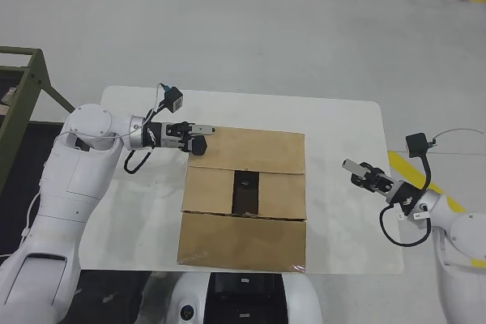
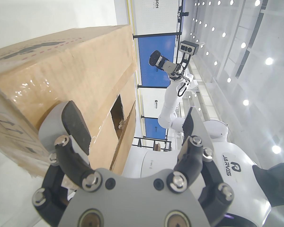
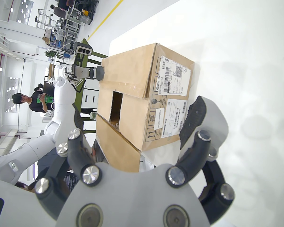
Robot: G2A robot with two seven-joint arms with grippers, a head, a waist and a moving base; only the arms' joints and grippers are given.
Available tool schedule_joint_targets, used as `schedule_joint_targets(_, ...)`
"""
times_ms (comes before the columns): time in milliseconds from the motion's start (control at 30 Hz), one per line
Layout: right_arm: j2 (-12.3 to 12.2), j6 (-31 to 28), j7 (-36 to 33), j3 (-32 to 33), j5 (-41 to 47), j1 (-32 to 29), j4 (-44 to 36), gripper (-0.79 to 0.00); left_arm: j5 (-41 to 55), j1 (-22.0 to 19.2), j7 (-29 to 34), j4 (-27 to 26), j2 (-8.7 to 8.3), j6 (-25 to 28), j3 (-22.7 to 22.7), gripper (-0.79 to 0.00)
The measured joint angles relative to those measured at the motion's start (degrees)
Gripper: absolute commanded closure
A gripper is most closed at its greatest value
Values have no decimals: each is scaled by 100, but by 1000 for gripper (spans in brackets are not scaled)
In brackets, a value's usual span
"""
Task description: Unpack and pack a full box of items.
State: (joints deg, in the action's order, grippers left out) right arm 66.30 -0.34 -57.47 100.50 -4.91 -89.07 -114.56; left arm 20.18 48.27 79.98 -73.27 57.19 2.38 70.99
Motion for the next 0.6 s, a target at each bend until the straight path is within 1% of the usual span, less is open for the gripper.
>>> schedule_joint_targets(533, 1, 5, 20, -2, 8, -6, -4, -785, 0, 0, 0, 0, 0, 0, 0, -785)
schedule_joint_targets(600, 2, 194, 169, -4, 76, -78, -26, -785, 0, 0, 0, 0, 0, 0, 0, -785)
